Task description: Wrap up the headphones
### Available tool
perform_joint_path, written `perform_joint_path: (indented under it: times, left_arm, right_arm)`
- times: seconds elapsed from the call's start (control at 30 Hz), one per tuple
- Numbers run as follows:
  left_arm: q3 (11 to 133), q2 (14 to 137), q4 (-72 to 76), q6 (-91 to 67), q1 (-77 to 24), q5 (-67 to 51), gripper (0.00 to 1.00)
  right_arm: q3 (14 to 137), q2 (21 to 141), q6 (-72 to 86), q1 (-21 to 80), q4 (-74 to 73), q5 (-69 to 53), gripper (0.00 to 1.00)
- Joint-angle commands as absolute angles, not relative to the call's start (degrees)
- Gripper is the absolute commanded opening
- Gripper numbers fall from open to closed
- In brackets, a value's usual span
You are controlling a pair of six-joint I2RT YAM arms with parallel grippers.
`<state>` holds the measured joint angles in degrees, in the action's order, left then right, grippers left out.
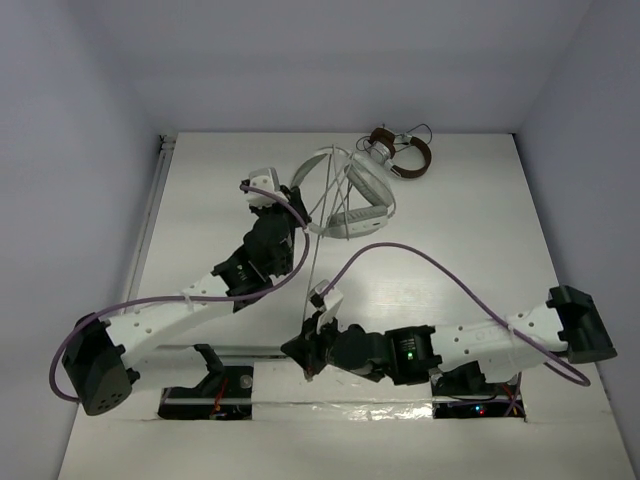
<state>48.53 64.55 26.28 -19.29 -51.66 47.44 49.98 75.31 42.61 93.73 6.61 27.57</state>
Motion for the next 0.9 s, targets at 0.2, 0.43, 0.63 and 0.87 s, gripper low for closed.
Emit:
perform_joint_path:
  times: [0.2,0.43,0.63,0.87]
  left_arm:
    - [41.32,62.75,33.23,-20.47,-57.99,54.14,0.00]
    - [38.23,65.12,28.49,-21.18,-65.29,55.28,0.00]
    - [36.83,63.11,23.03,-21.53,-69.79,52.83,0.00]
    - [36.12,60.21,15.13,-21.89,-71.63,46.24,0.00]
  right_arm:
    - [59.06,67.16,38.32,96.42,-13.00,40.24,0.00]
    - [58.97,60.39,30.25,92.56,-14.67,43.60,0.00]
    - [58.97,55.90,24.01,86.41,-21.17,39.39,0.00]
    - [60.82,53.61,17.76,83.85,-28.72,38.32,0.00]
